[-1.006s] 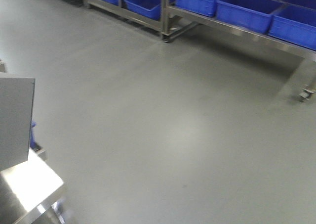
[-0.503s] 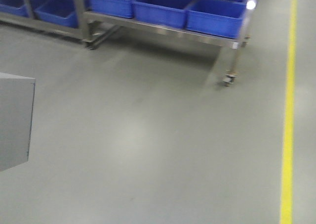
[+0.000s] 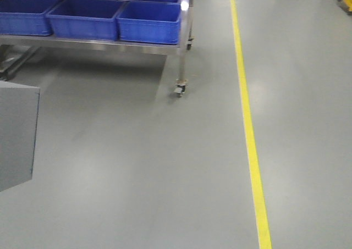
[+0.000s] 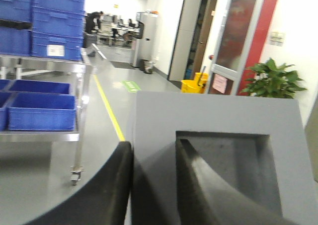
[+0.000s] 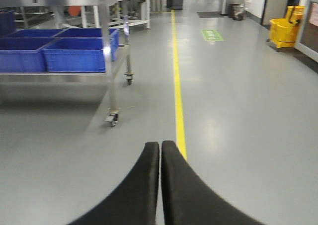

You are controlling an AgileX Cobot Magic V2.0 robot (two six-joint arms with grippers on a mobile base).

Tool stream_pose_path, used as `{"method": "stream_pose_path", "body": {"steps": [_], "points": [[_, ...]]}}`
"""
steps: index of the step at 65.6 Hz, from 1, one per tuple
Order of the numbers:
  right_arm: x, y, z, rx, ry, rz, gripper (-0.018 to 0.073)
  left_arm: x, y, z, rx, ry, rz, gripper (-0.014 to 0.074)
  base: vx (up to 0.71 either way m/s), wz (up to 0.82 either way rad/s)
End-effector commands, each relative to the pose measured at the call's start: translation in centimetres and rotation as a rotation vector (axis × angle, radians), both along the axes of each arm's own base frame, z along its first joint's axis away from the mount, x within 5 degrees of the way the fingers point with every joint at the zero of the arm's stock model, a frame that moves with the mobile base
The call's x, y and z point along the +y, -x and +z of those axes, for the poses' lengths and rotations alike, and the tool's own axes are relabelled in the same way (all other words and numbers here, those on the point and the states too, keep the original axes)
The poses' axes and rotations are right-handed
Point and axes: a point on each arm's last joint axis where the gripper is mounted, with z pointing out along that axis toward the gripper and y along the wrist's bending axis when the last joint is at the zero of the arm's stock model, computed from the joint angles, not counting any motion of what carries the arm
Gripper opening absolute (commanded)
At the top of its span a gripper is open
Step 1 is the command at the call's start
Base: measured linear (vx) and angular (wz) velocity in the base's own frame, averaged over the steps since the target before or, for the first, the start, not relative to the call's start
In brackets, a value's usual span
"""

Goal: Sort gray base to blue bin
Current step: 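Drive the base away from the table, turning toward the shelves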

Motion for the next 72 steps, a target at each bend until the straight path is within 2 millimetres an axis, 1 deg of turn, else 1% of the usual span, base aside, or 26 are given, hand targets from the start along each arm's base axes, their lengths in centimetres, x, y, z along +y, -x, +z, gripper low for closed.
{"method": "stream_pose_path", "body": {"steps": [1,12,25,72], "points": [[-0.05,-0.17,0.5,-0.054,0.024,-0.002,-0.0005,0.08,0.21,1.71,-0.103,0.061,-0.005,-0.0006,0.29,-0.44],[-0.05,-0.17,0.5,-0.054,0.024,-0.002,-0.0005,0.08,0.21,1.71,-0.103,0.061,-0.005,-0.0006,0.31,-0.31],[-0.05,-0.17,0.5,-0.054,0.024,-0.002,-0.0005,0.08,0.21,1.71,-0.103,0.061,-0.005,-0.0006,0.36,-0.11],[-0.05,-0.17,0.5,-0.054,0.024,-0.002,-0.0005,0.08,0.21,1.7,-0.102,0.061,-0.005,-0.0006,0.38,0.08]]}}
